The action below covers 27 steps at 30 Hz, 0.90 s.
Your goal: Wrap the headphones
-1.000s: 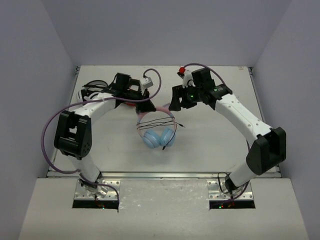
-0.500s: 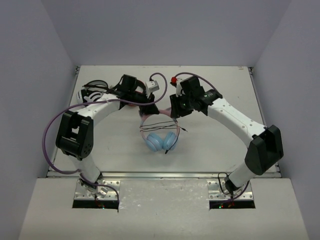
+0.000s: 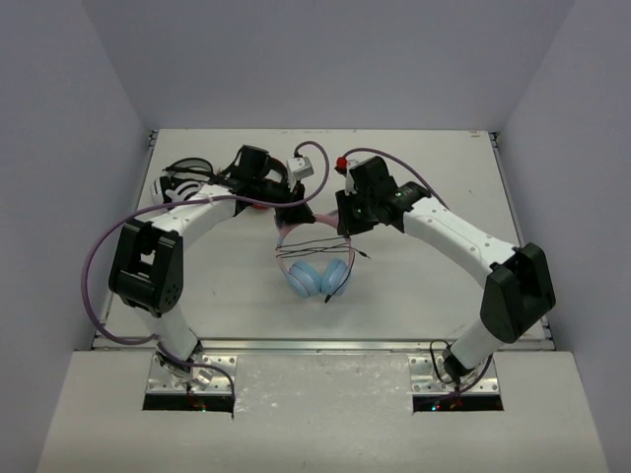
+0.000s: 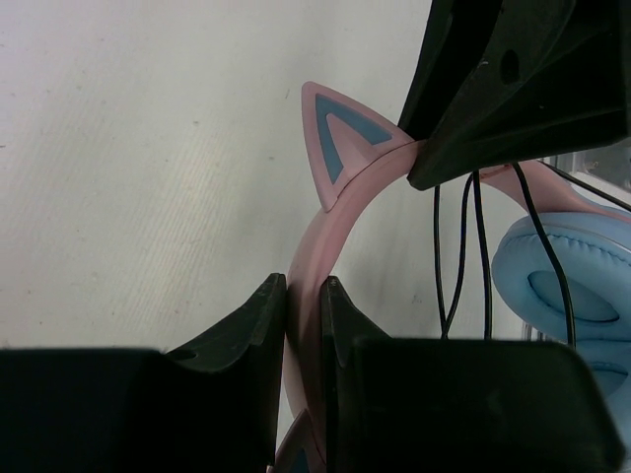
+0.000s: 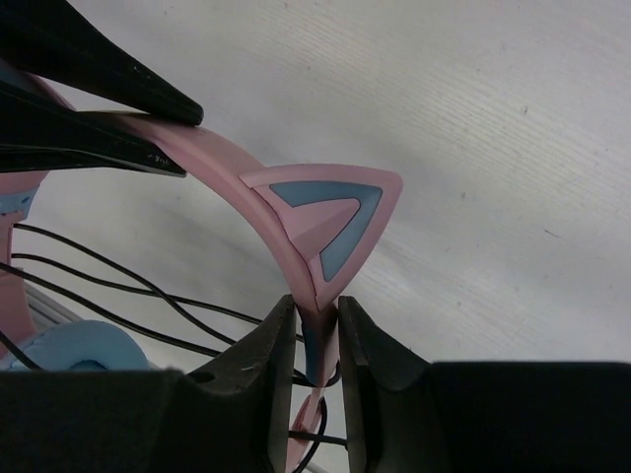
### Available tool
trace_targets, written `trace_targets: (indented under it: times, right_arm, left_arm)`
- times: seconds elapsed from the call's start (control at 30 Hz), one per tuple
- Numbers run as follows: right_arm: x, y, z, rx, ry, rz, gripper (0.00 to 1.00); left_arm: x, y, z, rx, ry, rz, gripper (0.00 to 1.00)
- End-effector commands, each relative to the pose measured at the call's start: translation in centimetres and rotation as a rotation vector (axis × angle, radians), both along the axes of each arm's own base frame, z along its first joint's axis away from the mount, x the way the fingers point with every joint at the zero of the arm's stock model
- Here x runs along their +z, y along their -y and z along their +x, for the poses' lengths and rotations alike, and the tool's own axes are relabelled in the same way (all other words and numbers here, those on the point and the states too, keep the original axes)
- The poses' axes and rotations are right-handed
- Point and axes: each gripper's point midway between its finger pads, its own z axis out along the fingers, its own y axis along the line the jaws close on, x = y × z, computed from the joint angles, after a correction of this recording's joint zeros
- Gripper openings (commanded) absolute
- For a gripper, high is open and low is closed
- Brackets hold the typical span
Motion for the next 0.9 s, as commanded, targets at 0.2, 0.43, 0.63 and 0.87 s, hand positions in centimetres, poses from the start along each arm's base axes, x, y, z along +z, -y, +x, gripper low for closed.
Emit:
trace_targets:
  times: [0.2, 0.43, 0.63, 0.87]
  right_arm:
    - [-0.5, -1.1, 0.3, -0.033, 0.012, 0.003, 0.29]
    - [-0.4, -1.7, 0.2, -0.034, 0.015, 0.006, 0.01]
    - [0.4, -1.7, 0.7, -0.093, 0.048, 0.033, 0.01]
    - [1.5, -1.0, 1.1, -0.144, 0.137, 0.053, 0.01]
  left_arm:
    - [6.1, 0.5, 0.4, -0.010, 0.124, -0.123, 0.01]
    - [6.4, 0.2, 0.6, -0.005, 0.112, -0.124, 0.05]
    - [7.0, -1.2, 3.3, 0.207, 0.170, -0.070, 0.26]
    - [8.5, -3.4, 5.1, 0.409, 0.223, -0.034, 0.45]
